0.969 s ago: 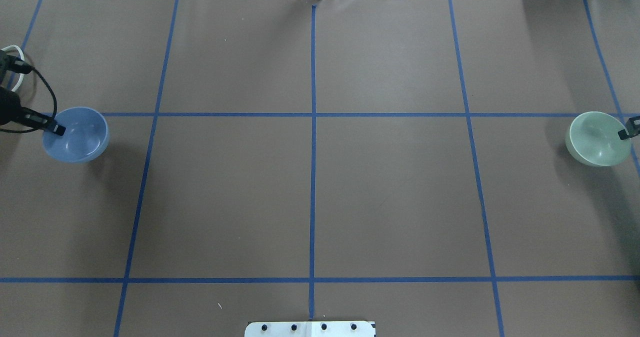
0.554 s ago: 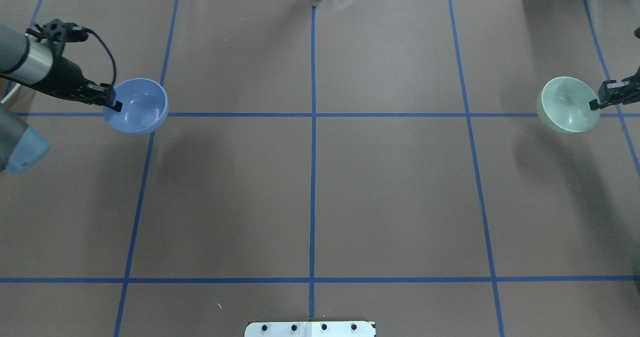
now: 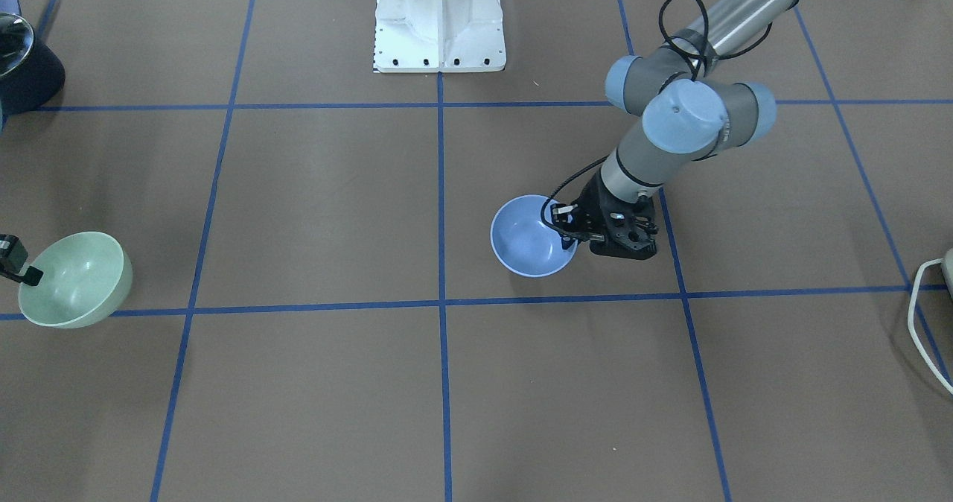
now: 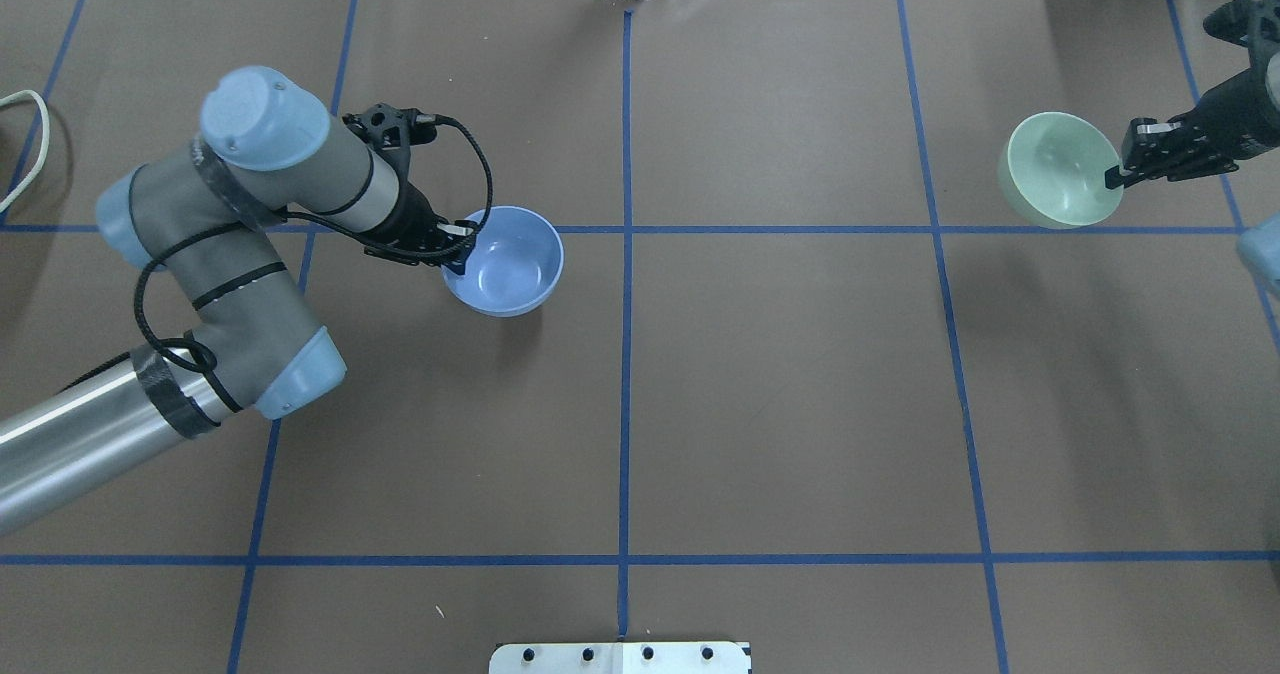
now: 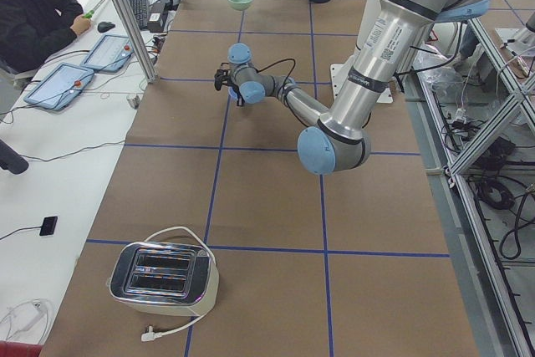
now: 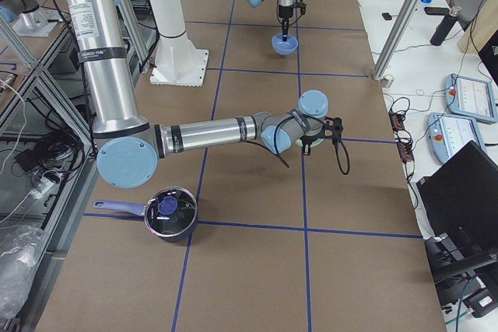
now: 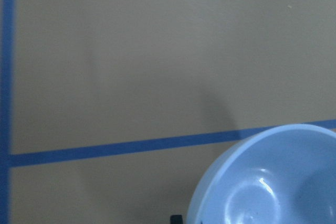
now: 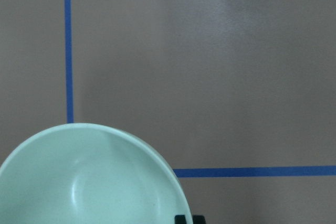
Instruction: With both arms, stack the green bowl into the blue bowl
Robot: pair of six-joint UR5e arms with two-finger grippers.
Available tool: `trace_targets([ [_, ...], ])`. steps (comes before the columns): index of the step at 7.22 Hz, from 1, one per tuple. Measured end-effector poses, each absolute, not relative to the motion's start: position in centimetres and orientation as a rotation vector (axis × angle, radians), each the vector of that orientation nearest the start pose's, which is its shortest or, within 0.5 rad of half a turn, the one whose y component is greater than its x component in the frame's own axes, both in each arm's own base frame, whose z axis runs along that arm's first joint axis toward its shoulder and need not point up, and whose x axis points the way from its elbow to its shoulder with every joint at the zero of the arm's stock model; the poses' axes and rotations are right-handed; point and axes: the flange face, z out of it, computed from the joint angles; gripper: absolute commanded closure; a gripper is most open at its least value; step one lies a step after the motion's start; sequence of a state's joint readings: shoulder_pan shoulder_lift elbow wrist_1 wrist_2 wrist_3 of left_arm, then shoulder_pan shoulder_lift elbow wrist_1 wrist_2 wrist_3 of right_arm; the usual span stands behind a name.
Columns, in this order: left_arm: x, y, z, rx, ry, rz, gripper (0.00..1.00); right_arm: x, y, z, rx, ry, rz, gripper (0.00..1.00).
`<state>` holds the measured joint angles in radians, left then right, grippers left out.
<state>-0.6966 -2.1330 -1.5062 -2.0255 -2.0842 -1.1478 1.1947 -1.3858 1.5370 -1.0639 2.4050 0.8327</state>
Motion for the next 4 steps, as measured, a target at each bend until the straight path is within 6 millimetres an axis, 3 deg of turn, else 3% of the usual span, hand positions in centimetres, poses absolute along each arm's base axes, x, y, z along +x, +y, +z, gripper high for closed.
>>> trace_targets([
  [2,52.9,-47.3,27.1,0.077,1.051,-0.018,1.0,-18.7,-56.2,48.2,0.083,-1.01,0.117,1.0],
  [4,55.4,-45.6,22.8,0.059,1.055,-0.022,1.0,-20.0,-57.0,44.2,0.074,-1.01,0.136,1.0],
])
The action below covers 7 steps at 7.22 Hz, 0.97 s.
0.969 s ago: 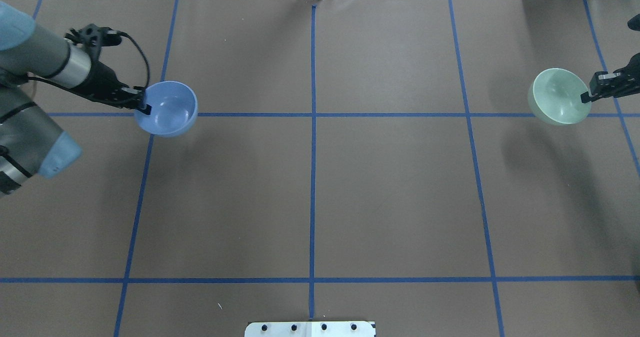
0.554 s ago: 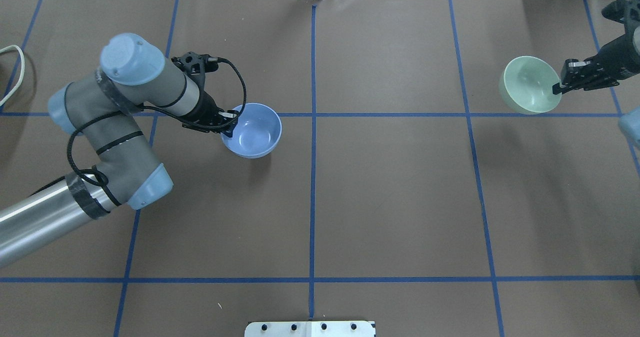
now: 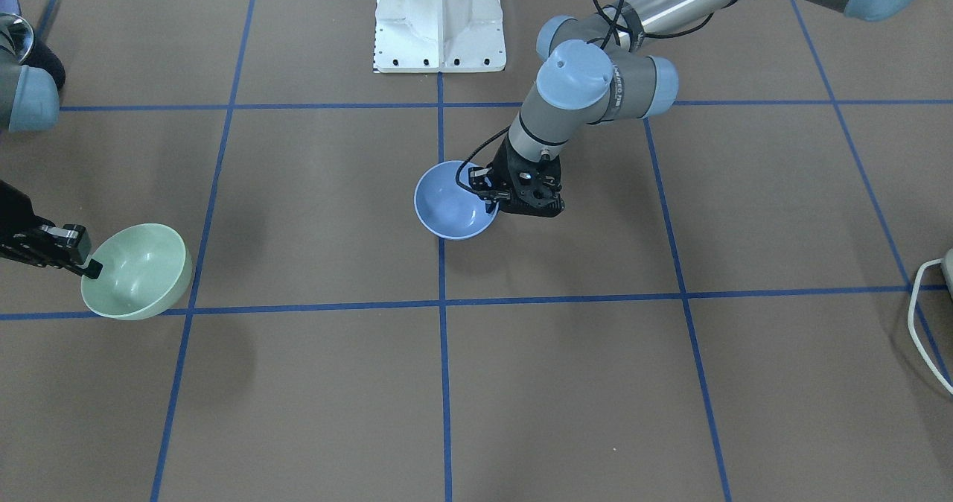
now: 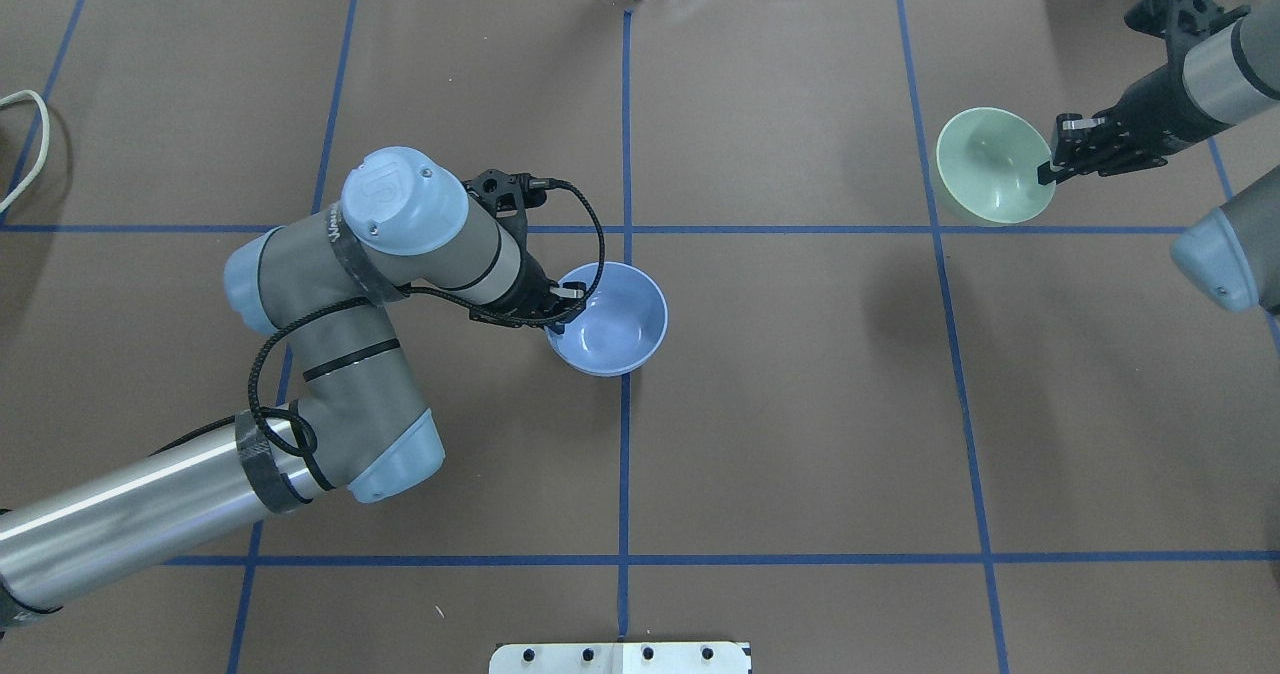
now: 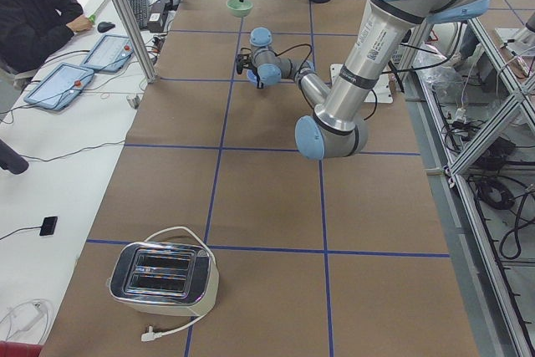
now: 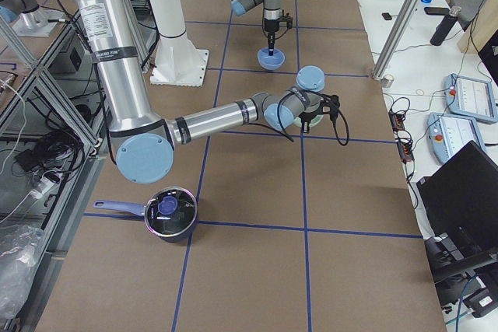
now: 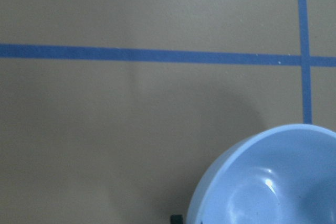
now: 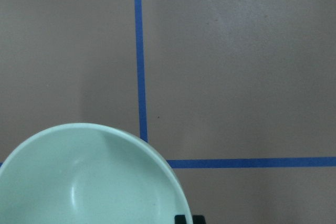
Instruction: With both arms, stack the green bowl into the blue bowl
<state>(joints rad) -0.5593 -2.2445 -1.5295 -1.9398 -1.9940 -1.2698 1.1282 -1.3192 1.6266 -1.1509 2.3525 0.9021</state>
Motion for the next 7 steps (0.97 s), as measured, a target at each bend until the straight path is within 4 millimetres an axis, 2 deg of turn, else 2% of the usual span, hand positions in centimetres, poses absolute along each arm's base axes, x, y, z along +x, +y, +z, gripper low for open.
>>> trace_targets([
  [1,56.5,-44.9,21.7,0.059,1.046,-0.02,1.0,-20.7,-57.3,42.2,0.066,-1.013,0.145,1.0],
  [3,58.1,-43.7,21.8,0.067,1.023,-0.013,1.0,-22.8,-57.3,39.6,0.055,-1.022,0.137,1.0],
  [6,58.6,-43.5,22.3,0.069,1.014,-0.008,1.0,-24.2,-57.6,38.1,0.048,-1.027,0.126,1.0],
  [7,58.6,-43.4,22.4,0.069,1.013,-0.007,0.91,-24.3,-57.6,38.0,0.048,-1.027,0.125,1.0],
])
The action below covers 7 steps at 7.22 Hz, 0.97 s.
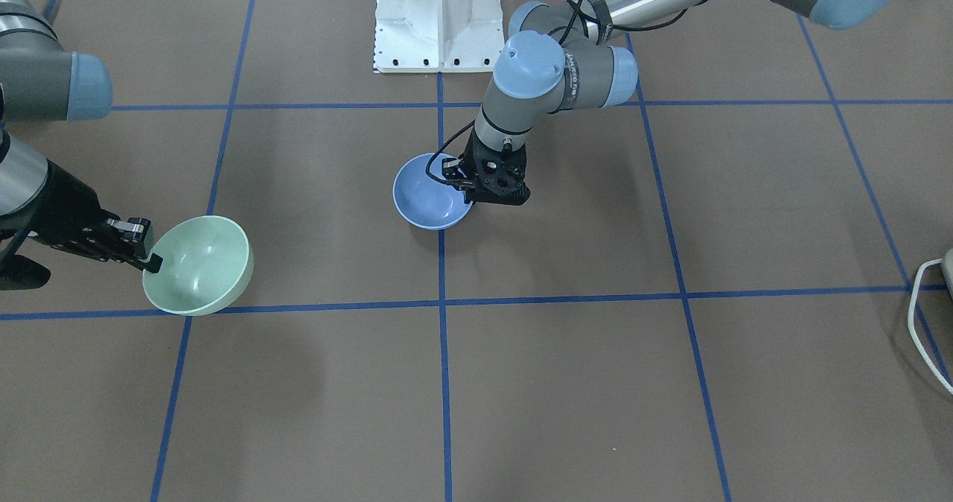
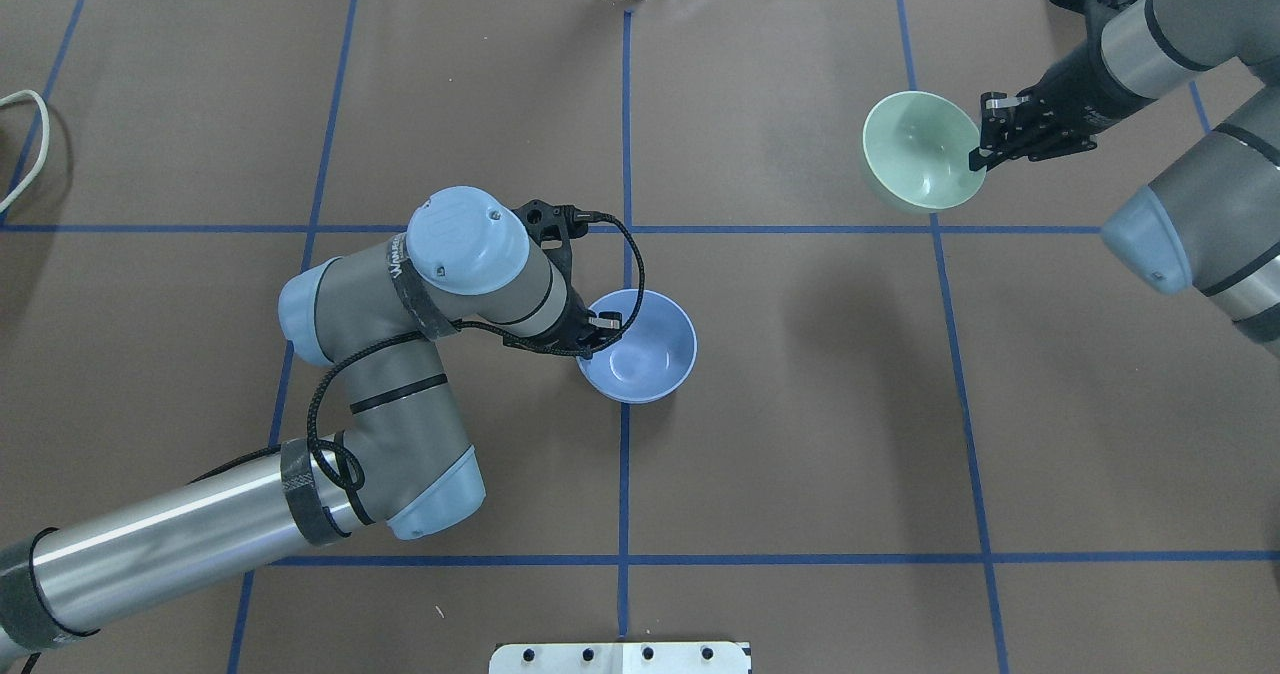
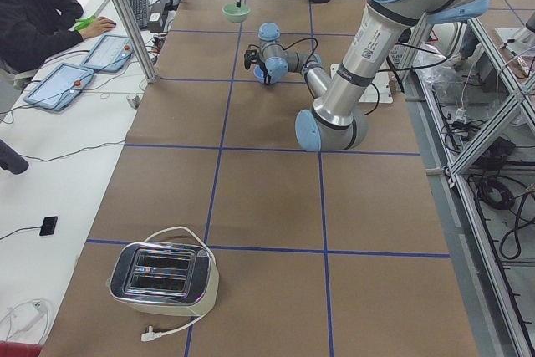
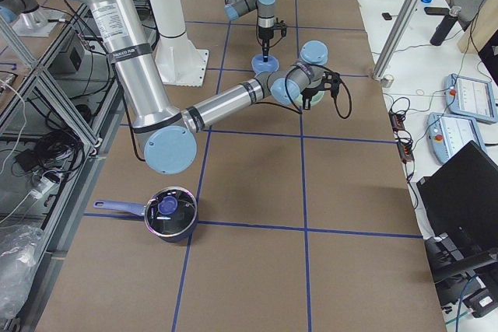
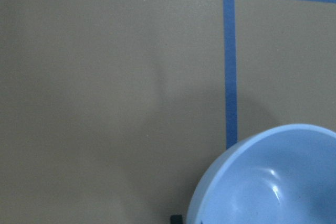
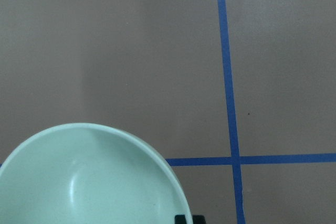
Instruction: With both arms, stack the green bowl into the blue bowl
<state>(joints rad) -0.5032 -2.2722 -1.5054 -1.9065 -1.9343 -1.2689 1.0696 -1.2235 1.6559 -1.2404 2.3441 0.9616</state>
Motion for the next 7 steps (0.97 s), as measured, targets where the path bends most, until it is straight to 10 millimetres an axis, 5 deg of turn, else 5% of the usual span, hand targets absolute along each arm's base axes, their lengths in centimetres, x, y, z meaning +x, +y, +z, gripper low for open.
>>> trace_targets([
  [2,58.5,-43.4,22.4,0.068,1.02,-0.009,0.4,-24.3,-57.6,37.9,0.048,-1.028,0.123,1.0],
  [4,58.3,-43.3,22.4,0.075,1.033,-0.006,0.03,-24.3,-57.5,37.7,0.05,-1.031,0.121,1.0],
  [6,57.0,-43.0,22.3,0.092,1.064,-0.001,0.03,-24.4,-57.4,37.2,0.057,-1.037,0.114,1.0],
  [7,54.4,-43.2,22.5,0.105,1.084,-0.002,0.03,-25.3,-56.9,36.1,0.054,-1.047,0.112,1.0],
])
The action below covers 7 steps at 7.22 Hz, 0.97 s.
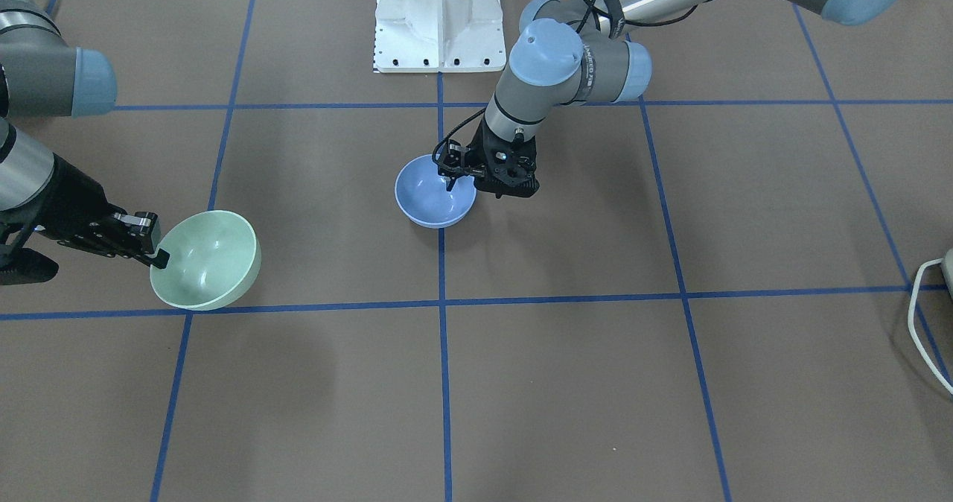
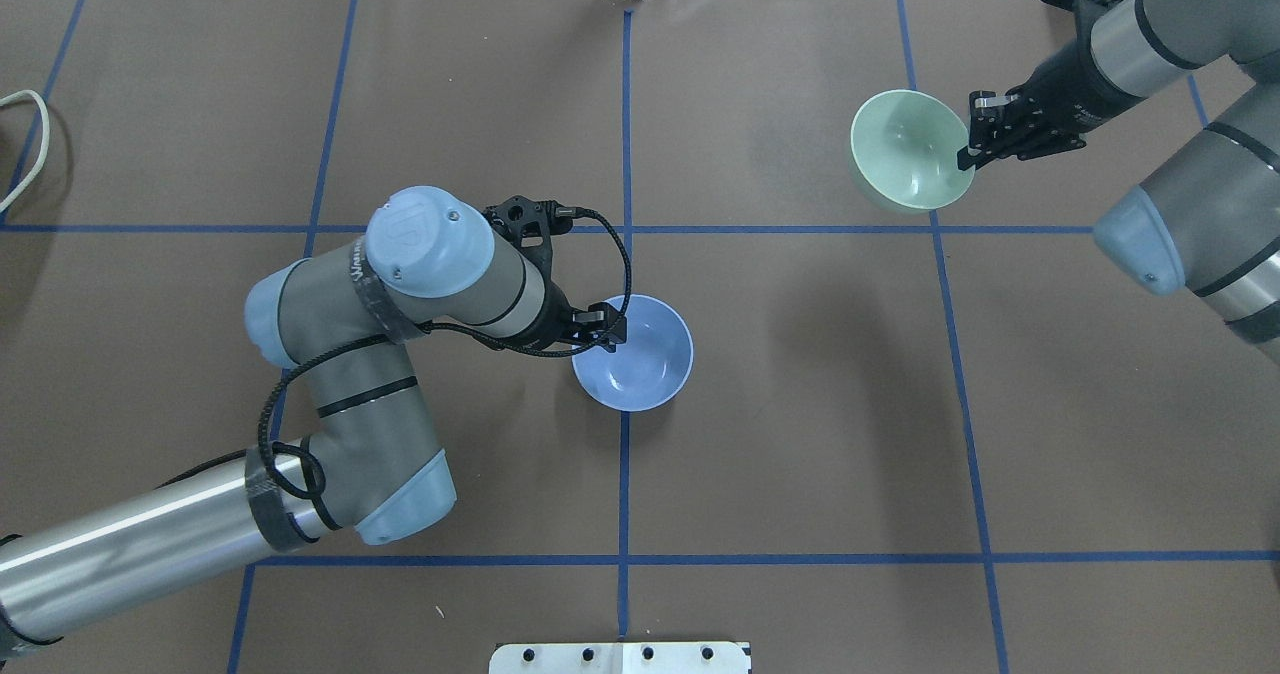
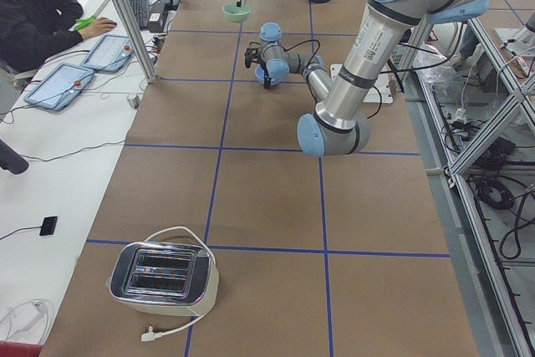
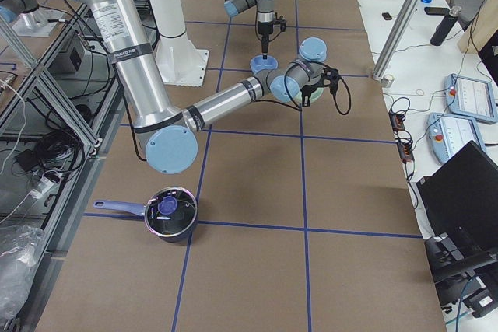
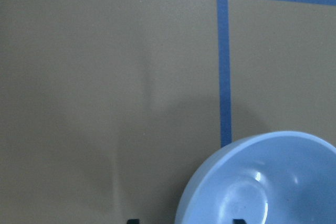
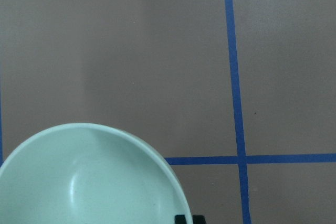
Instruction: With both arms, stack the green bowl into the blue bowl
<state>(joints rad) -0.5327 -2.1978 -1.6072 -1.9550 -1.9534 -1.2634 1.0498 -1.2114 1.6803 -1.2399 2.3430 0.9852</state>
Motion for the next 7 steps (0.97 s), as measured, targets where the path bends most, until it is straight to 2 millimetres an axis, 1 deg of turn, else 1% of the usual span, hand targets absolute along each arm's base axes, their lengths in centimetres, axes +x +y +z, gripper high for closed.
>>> trace_targets([
  [1,50.2,-44.7,23.1,0.111,1.104,0.002,0.03,-27.3,-56.2,34.4,0.042,-1.059,0.126,1.0],
  [2,45.1,-47.0,24.7,0.119,1.113,0.018,0.03,-29.8,-55.1,32.6,0.033,-1.067,0.141,1.0],
  [3,39.7,-49.2,28.0,0.154,1.093,0.051,0.03,-32.8,-53.6,30.8,0.032,-1.069,0.15,1.0],
  [4,34.1,-51.1,31.9,0.207,1.052,0.107,0.03,-35.8,-52.0,29.1,0.03,-1.073,0.161,1.0],
  [5,27.7,-53.2,35.7,0.246,1.022,0.156,0.03,-38.2,-50.4,27.5,0.023,-1.082,0.171,1.0],
  [6,21.5,-55.2,39.3,0.265,1.013,0.179,0.03,-40.2,-48.9,26.2,0.019,-1.089,0.179,1.0],
  [7,16.2,-57.2,42.7,0.281,1.002,0.188,0.03,-42.0,-47.6,25.0,0.014,-1.089,0.178,1.0],
])
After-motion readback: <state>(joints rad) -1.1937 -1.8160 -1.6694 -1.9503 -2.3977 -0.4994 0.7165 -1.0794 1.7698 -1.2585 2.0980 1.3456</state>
